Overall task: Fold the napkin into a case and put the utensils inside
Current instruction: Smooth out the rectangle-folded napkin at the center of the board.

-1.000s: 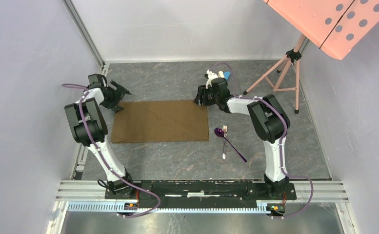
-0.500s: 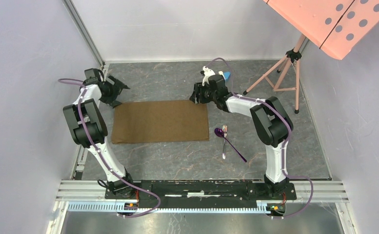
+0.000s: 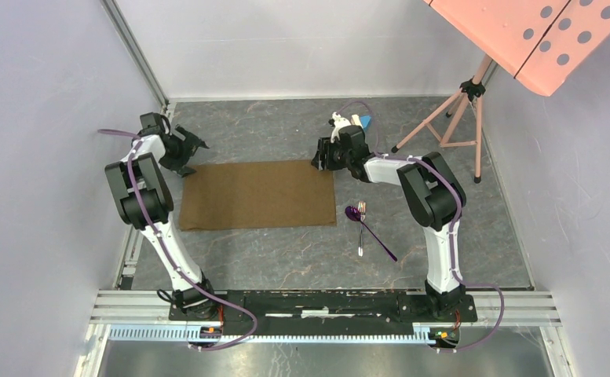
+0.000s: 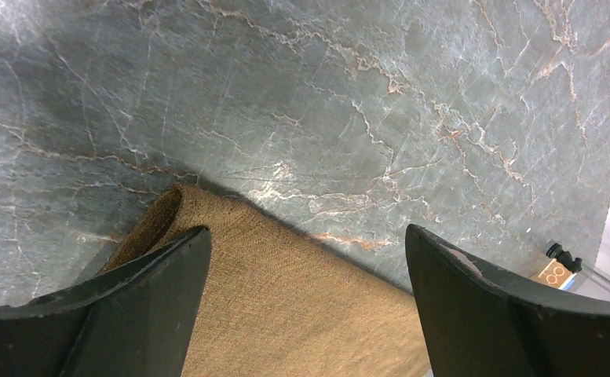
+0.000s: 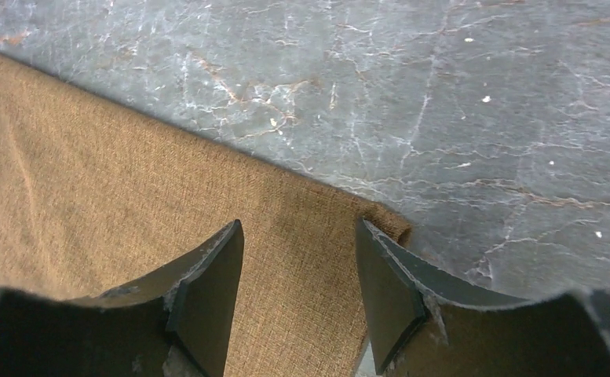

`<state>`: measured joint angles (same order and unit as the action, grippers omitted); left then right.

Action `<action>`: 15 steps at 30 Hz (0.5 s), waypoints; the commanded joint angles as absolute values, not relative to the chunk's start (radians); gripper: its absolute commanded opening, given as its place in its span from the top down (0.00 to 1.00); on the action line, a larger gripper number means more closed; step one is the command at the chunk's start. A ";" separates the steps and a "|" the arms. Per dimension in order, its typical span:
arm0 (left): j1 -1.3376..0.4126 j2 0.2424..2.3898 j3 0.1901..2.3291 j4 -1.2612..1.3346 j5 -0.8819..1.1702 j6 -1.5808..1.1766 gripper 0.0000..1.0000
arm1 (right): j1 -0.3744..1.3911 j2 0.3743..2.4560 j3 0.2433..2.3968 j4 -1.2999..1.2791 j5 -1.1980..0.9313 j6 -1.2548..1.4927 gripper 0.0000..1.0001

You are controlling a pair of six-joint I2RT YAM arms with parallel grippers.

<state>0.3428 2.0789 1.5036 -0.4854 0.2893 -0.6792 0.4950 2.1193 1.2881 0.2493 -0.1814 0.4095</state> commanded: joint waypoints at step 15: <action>0.243 1.981 1.673 -0.683 0.102 -0.541 0.00 | 0.468 2.025 1.390 0.110 -0.113 0.357 0.36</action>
